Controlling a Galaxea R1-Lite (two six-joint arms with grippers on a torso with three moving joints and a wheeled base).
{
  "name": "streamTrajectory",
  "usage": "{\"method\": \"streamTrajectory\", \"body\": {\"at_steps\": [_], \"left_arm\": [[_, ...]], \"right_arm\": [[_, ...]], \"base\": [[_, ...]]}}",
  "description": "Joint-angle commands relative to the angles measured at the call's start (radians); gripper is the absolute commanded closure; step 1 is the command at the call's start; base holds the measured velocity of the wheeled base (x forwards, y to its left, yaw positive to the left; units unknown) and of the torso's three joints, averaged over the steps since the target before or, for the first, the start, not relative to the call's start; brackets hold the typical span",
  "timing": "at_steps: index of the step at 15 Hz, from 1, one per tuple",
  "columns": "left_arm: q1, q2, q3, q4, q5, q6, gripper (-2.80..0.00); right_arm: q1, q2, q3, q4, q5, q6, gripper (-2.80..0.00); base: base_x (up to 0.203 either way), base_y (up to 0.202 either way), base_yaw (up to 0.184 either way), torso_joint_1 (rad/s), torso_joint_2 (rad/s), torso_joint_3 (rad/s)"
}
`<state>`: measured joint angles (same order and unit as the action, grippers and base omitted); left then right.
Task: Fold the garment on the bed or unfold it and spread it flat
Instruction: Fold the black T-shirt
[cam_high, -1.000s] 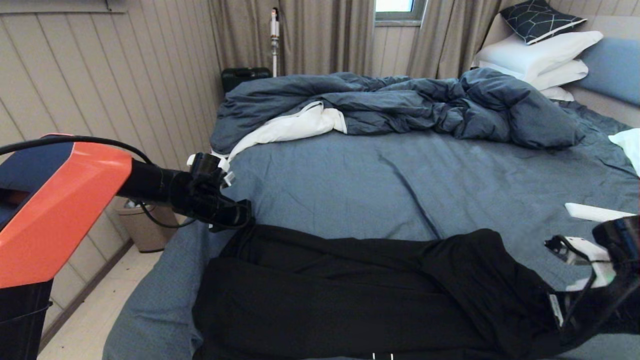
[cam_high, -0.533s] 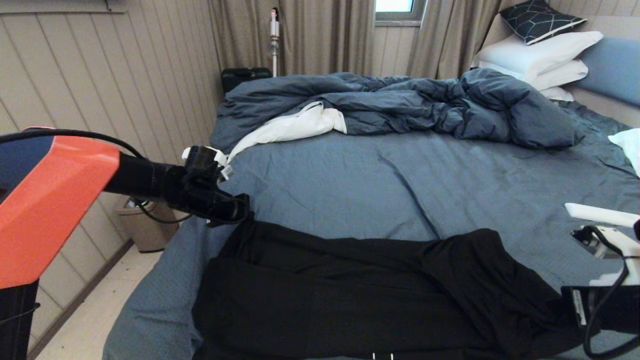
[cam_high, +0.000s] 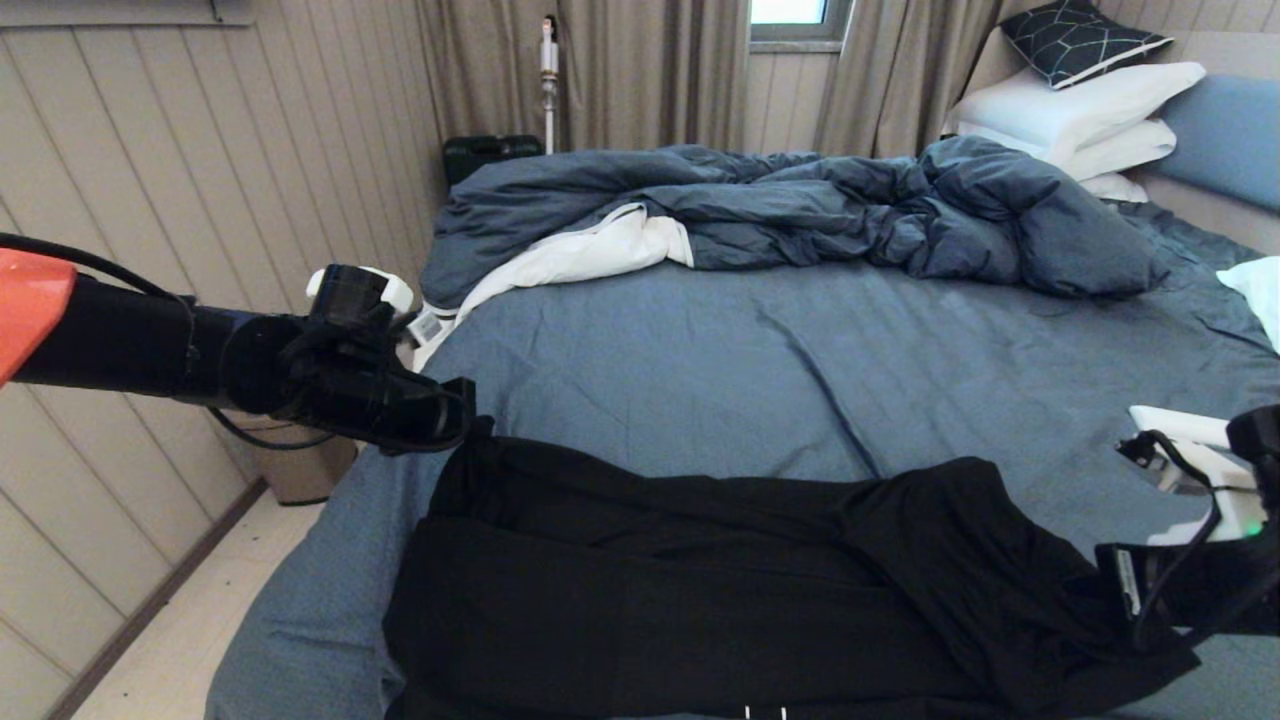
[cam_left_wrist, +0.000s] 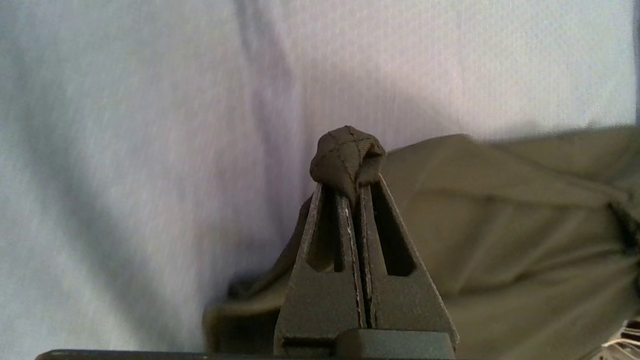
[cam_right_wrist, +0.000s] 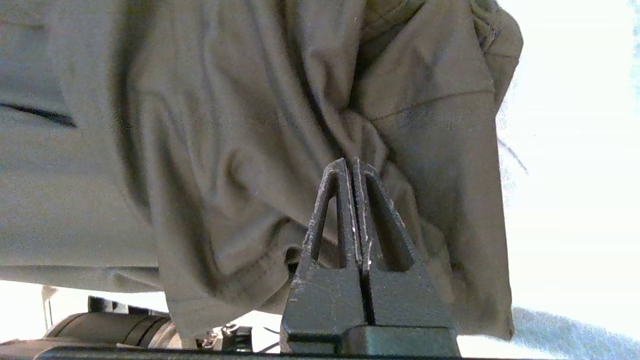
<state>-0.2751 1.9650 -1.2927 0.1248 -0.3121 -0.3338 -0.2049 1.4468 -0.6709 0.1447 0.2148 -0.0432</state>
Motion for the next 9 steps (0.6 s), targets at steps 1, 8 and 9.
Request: {"method": "streamTrajectory", "body": {"at_steps": [1, 8, 9], "left_arm": [[-0.001, -0.097, 0.077, -0.037, 0.000, -0.004, 0.00], [-0.014, -0.259, 0.253, -0.066, -0.001, 0.002, 0.00], [-0.022, -0.281, 0.269, -0.066, -0.001, 0.002, 0.00]], "right_arm": [[-0.001, 0.034, -0.007, 0.000, 0.002, 0.000, 0.00], [-0.027, 0.066, -0.019, 0.000, 0.011, 0.003, 0.00], [-0.038, 0.072, -0.022, 0.000, 0.025, 0.002, 0.00]], "base": [[0.000, 0.000, 0.000, 0.000, 0.00, 0.000], [0.000, 0.000, 0.000, 0.000, 0.00, 0.000], [0.000, 0.000, 0.000, 0.000, 0.00, 0.000]]}}
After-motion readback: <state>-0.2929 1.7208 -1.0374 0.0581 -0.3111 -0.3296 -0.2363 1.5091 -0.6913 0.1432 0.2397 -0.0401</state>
